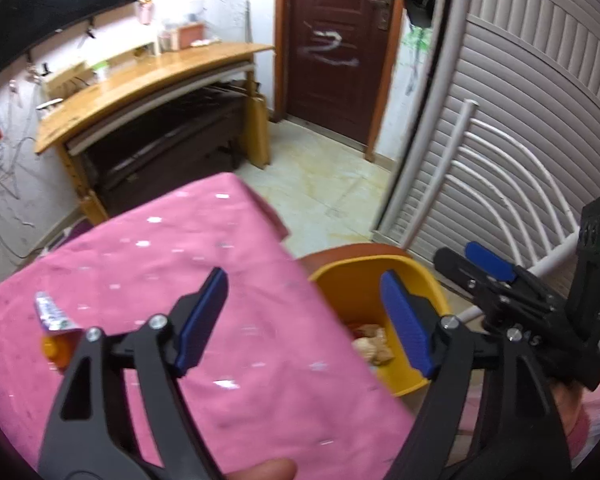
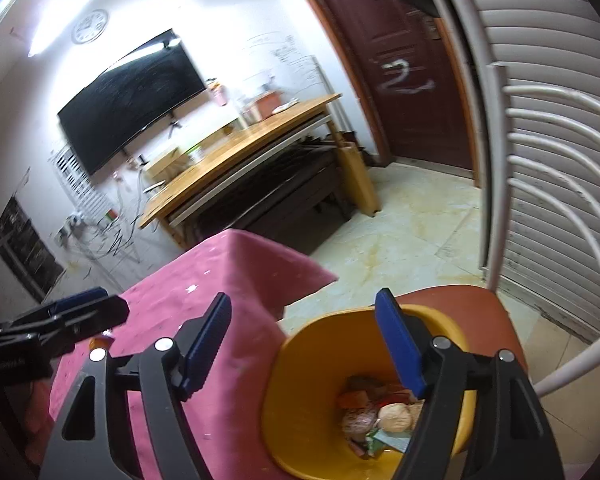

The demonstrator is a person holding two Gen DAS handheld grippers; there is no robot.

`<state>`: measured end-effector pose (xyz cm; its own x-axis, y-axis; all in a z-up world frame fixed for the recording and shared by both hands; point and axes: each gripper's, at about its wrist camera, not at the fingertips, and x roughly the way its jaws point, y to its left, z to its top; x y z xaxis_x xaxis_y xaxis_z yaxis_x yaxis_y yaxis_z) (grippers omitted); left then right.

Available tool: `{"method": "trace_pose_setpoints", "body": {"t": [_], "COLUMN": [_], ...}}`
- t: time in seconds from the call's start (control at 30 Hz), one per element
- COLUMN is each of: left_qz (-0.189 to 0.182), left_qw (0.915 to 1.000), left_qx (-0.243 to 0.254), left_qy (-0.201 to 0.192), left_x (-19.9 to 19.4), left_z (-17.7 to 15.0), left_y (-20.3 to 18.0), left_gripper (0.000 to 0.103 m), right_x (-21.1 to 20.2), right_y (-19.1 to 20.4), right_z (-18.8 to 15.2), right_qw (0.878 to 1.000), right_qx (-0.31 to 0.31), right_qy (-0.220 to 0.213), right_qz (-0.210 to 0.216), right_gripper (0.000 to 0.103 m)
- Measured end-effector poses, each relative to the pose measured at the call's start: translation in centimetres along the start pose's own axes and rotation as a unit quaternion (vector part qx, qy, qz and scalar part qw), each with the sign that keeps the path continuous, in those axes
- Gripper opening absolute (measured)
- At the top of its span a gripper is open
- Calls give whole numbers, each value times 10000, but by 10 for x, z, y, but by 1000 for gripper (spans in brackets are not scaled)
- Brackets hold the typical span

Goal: Collect trash
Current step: 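Carry the pouch and tissue ball to the yellow bin and open both tools, then move both open tools back over the orange cap and wrapper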

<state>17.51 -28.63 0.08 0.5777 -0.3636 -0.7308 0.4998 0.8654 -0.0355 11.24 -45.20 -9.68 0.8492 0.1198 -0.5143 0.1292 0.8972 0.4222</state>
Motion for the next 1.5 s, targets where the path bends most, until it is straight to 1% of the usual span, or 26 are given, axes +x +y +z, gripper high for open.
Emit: {"method": "trace_pose_setpoints", "body": {"t": [0.2,0.23,0.37,0.5,0.7,0.83,0.97,1.13,1.27,1.37,1.5], "left_qz": [404,478,757,1049,1314,1400,1438,1253,1069,1017,823], "left_qw": [9982,9976,9944,9902,9869,9858,9857,9892,9900,9904,9932], "left_qx": [-441,-498,-727,-919,-925,-888,-811,-635,-705,-724,-698], "left_qy": [-93,-105,-142,-72,128,270,323,408,585,598,439], "left_x": [-18,-21,-34,-43,-44,-40,-33,-17,-2,6,7], "left_z": [-11,-12,-24,-39,-62,-74,-81,-85,-86,-85,-83], "left_y": [63,73,113,153,194,213,219,221,224,224,225], "left_gripper": [77,79,80,80,80,80,80,80,67,63,63], "right_x": [17,19,28,37,54,65,73,83,88,93,99], "right_y": [36,42,73,98,141,162,179,199,208,213,216], "right_z": [-4,-4,-2,-2,-8,-11,-15,-20,-22,-24,-26], "right_qw": [9994,9992,9977,9957,9909,9876,9847,9810,9789,9773,9759], "right_qx": [-269,-312,-556,-761,-1095,-1276,-1413,-1587,-1672,-1733,-1775], "right_qy": [189,213,298,375,535,649,737,834,902,958,1029], "right_qz": [115,132,238,369,566,643,701,739,754,750,738], "right_gripper": [72,72,72,73,74,74,74,74,75,76,76]}}
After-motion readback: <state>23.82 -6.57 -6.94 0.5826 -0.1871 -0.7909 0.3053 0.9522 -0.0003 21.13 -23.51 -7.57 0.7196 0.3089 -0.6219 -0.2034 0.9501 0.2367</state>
